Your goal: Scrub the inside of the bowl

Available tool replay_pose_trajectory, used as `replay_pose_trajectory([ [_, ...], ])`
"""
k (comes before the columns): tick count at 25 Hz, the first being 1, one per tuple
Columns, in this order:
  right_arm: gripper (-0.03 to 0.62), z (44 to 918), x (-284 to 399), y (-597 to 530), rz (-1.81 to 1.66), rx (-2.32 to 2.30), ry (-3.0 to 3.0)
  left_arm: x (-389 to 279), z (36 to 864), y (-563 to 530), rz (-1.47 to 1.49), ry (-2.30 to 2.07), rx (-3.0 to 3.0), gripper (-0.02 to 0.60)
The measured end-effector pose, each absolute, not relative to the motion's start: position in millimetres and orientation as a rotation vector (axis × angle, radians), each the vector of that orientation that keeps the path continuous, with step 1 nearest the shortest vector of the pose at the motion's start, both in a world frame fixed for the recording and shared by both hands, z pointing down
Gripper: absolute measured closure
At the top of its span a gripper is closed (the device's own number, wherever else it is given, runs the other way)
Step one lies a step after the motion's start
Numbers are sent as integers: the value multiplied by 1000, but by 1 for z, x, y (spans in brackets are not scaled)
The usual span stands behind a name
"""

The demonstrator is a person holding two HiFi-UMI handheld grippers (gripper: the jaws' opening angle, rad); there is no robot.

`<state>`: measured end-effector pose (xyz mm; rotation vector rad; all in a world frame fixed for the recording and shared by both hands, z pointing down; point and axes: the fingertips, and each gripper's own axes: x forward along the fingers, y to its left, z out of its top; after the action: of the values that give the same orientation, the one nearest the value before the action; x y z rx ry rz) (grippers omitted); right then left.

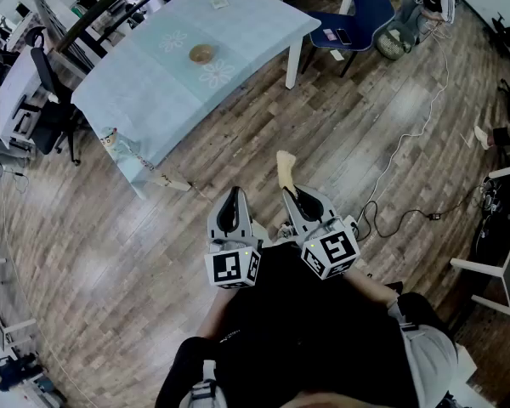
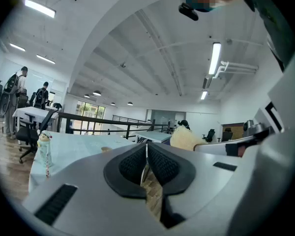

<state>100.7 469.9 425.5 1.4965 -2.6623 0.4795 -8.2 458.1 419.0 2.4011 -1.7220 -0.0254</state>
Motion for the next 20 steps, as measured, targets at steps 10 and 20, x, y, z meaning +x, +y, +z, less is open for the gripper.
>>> replay_pose_trajectory([
  [10, 553, 434, 90, 491, 433, 1384, -2687, -3, 436, 487, -21, -1753, 2341, 558],
  [20, 554, 428, 89, 498, 405, 1351, -2721, -1, 435, 495, -6, -1776, 2327, 558],
])
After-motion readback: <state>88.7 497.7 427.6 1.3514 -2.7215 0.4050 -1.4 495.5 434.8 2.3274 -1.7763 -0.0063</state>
